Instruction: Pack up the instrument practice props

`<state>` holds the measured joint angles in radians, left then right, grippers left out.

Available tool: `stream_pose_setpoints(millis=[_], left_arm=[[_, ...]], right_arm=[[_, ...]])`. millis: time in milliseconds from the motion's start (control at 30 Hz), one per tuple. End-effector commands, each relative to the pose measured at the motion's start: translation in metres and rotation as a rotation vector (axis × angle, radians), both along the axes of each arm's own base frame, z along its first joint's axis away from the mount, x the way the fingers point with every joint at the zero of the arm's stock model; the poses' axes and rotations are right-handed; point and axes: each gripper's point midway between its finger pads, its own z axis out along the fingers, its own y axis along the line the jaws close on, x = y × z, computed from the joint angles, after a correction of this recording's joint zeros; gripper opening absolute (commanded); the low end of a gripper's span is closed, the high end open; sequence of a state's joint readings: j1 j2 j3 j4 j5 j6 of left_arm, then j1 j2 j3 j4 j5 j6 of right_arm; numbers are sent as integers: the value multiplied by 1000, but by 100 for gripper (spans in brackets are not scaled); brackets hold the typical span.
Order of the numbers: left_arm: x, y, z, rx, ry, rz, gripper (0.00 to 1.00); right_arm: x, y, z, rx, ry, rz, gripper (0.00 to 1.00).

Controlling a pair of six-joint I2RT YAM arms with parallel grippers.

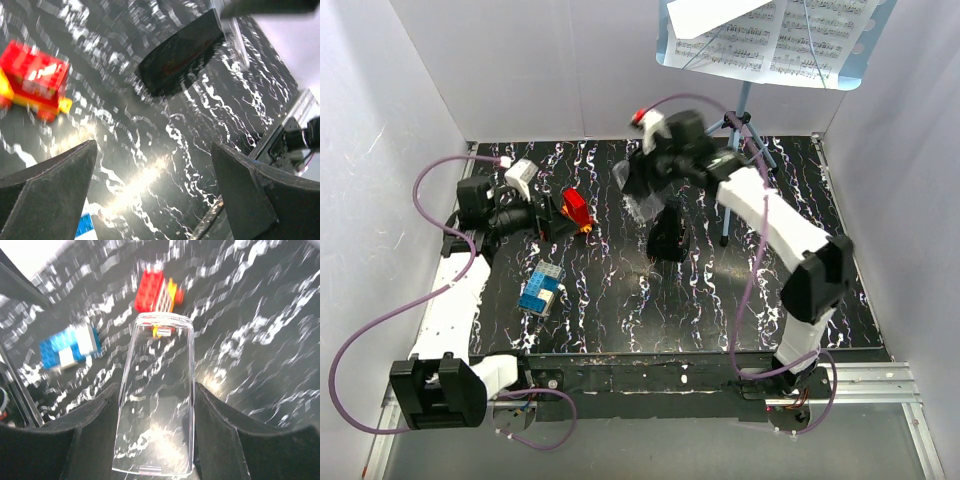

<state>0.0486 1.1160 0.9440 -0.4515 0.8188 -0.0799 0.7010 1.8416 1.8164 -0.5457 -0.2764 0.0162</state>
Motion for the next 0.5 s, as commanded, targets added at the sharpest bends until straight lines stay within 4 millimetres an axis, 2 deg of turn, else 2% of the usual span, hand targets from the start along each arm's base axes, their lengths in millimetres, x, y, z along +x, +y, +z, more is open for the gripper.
stream_pose_setpoints(millis=[0,67,133,200,367,467], left_arm=[[-9,-40,51,49,-272,-309,98],[-7,-54,61,58,-334,-392,98],[-7,-69,74,56,-398,-479,98],[-4,-83,87,64,-475,-553,98],[15,-118,100,127,-603,-646,98],[37,-132,87,140,-587,-630,98]], right_arm=[[-8,-2,103,317,-139,186,1],[-14,-10,124,370,-171,249,1],[-28,-16,142,447,-207,369,1],[-32,-26,145,469,-247,399,1],[-29,-56,150,452,-355,382,1],[-32,-72,142,408,-418,379,1]])
